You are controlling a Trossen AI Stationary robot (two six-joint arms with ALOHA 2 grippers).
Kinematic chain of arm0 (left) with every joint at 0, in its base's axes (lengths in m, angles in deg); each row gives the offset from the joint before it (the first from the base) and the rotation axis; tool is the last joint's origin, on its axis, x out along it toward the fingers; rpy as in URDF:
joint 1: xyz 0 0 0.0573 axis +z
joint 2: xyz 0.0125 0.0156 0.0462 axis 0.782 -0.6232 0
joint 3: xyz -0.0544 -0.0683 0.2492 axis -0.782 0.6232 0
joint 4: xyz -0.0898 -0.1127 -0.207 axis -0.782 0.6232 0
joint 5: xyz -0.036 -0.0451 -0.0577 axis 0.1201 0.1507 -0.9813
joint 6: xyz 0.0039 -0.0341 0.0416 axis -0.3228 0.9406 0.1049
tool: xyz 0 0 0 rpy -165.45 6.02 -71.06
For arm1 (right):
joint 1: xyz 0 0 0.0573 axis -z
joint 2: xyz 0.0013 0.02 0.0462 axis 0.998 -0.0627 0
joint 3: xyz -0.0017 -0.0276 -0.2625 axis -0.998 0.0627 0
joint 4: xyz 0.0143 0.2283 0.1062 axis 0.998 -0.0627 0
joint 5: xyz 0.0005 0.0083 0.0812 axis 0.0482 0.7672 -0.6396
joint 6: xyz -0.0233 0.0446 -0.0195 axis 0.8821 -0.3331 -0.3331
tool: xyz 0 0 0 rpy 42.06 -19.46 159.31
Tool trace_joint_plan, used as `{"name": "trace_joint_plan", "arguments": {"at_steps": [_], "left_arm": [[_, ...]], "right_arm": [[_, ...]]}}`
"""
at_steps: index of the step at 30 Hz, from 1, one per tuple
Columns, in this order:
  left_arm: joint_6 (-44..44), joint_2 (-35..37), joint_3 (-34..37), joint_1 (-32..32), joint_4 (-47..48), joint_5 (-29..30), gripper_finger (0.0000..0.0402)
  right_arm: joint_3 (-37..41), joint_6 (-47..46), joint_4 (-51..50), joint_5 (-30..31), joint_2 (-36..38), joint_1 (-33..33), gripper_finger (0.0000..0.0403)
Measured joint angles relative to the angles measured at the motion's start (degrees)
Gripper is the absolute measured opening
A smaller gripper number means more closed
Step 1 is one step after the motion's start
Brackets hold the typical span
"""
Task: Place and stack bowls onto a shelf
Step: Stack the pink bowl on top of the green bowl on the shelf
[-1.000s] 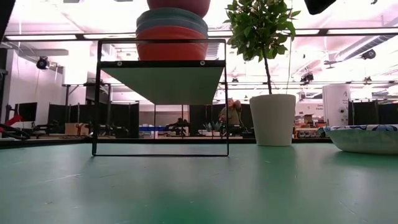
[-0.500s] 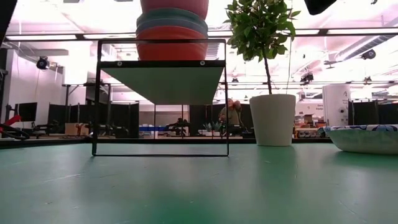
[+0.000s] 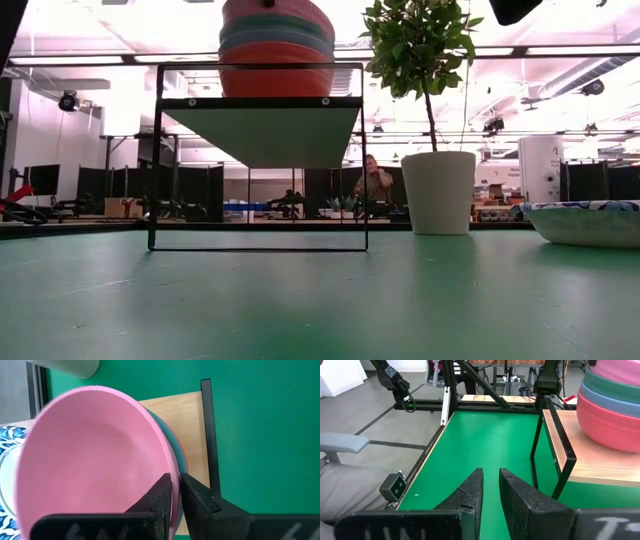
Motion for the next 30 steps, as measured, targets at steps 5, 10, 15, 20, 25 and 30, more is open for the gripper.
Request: {"name": "trace_joint_plan", "arguments": {"at_steps": [5, 10, 15, 20, 25, 30], "left_arm": [[-0.3, 0.0, 0.0, 0.0, -0.3, 1.4, 0.0052], [-0.3, 0.2, -0.1, 0.0, -0.2, 2.1, 0.0088], [-0.6, 2.2, -0.2, -0.3, 0.3, 2.1, 0.0106], [-2.0, 6.4, 0.4, -1.3, -2.1, 2.1, 0.0106], [-6.6, 15.3, 10.3, -2.8, -16.6, 1.9, 0.0083], [-7.4, 26.6, 29.7, -2.7, -33.9, 2.4, 0.0048]], "right_arm": [[0.0, 0.0, 0.0, 0.0, 0.0, 0.0, 0.0052], [0.0, 0.0, 0.0, 0.0, 0.0, 0.0, 0.0052], [0.0, 0.0, 0.0, 0.0, 0.0, 0.0, 0.0052], [0.0, -0.2, 0.0, 0.0, 0.0, 0.0, 0.0052], [0.0, -0.2, 0.1, 0.0, 0.0, 0.0, 0.0052], [0.0, 0.0, 0.1, 0.4, 0.0, 0.0, 0.0052]]}}
